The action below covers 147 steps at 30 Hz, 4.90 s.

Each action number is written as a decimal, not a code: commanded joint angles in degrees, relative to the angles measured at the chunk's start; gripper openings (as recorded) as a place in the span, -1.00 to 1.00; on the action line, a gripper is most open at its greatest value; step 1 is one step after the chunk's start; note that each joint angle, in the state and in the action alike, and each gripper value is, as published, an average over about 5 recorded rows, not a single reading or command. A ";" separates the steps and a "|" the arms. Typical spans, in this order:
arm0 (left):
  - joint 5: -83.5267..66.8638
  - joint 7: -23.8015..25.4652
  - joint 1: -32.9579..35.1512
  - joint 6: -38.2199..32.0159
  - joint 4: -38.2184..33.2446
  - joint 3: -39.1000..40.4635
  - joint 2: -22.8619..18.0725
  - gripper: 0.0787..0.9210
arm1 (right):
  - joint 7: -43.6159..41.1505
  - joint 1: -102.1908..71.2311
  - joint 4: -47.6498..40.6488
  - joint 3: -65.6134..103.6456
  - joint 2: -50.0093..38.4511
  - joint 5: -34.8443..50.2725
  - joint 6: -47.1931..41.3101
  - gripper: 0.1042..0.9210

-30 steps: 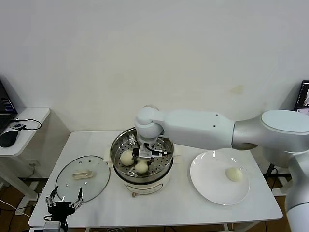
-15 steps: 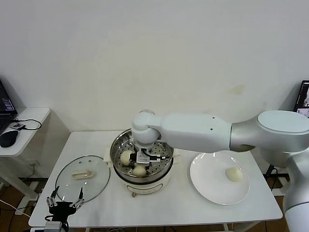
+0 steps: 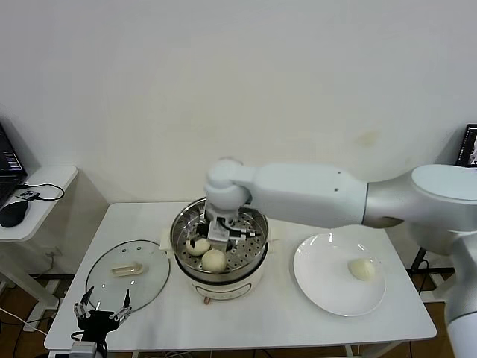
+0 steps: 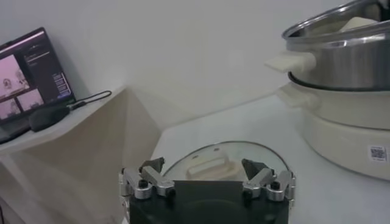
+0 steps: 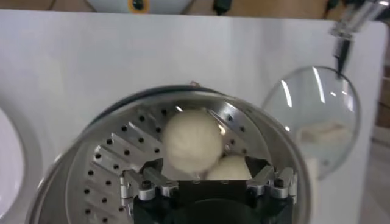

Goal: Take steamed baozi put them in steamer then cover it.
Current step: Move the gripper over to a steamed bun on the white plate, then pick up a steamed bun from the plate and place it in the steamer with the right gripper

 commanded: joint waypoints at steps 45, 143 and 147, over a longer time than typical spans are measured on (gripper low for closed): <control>-1.29 1.80 2.66 -0.51 3.86 2.28 1.27 0.77 | -1.23 -43.97 -7.14 33.76 -36.82 -11.52 -35.64 0.76; 0.66 -0.45 0.30 -1.58 1.85 0.97 2.16 0.77 | -3.18 7.48 -9.09 -2.20 -4.83 31.17 -51.07 0.22; 0.41 -0.48 -0.05 -1.64 2.03 0.62 2.22 0.77 | -2.59 4.73 -10.77 -2.94 -1.86 30.82 -51.49 0.22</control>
